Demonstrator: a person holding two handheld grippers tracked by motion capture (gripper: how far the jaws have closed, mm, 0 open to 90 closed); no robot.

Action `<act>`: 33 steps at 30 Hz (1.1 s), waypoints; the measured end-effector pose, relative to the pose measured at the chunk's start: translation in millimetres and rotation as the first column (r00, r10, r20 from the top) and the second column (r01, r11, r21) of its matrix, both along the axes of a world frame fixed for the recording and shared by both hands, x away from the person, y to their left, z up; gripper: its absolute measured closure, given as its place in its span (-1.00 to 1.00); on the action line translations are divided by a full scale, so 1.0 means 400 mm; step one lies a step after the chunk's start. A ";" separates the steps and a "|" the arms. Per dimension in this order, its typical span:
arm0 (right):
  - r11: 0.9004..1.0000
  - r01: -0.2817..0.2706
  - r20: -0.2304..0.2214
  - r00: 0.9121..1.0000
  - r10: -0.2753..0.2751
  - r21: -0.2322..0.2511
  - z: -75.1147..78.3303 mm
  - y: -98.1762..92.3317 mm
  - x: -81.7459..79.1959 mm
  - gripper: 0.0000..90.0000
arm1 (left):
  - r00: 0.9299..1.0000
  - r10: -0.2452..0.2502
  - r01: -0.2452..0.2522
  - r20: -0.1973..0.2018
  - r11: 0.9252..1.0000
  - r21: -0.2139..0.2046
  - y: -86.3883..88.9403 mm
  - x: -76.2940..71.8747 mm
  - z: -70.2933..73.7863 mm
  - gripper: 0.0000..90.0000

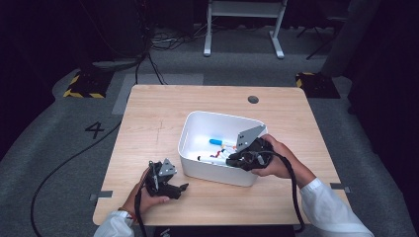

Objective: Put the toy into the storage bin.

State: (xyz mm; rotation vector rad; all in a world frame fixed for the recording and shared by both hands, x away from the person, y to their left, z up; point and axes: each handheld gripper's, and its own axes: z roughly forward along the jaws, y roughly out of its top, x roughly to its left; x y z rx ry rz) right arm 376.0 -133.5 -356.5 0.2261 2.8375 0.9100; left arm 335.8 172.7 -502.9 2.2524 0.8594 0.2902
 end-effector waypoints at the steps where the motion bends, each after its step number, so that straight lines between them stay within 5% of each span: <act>1: 1.000 -0.001 -0.002 1.000 0.001 0.002 -0.001 0.000 0.000 0.67 | 1.000 0.000 0.000 0.000 1.000 0.000 0.000 0.000 0.000 -0.67; 10: 0.998 0.057 0.028 0.998 -0.058 0.034 0.010 -0.017 0.010 0.44 | 1.000 0.000 0.000 0.000 1.000 0.000 0.000 0.000 0.000 -0.67; 18: 0.984 0.141 0.072 0.986 -0.149 0.107 0.038 -0.081 0.010 0.18 | 1.000 0.000 0.000 -0.001 1.000 0.000 0.000 0.000 0.000 -0.67; 23: 0.968 0.205 0.103 0.970 -0.221 0.144 0.056 -0.128 0.002 -0.04 | 1.000 0.000 0.000 0.000 1.000 -0.001 0.000 0.000 0.000 -0.67; 33: 0.923 0.330 0.155 0.919 -0.362 0.199 0.077 -0.254 -0.023 -0.32 | 1.000 0.000 0.000 -0.002 1.000 0.000 0.000 0.000 0.000 -0.67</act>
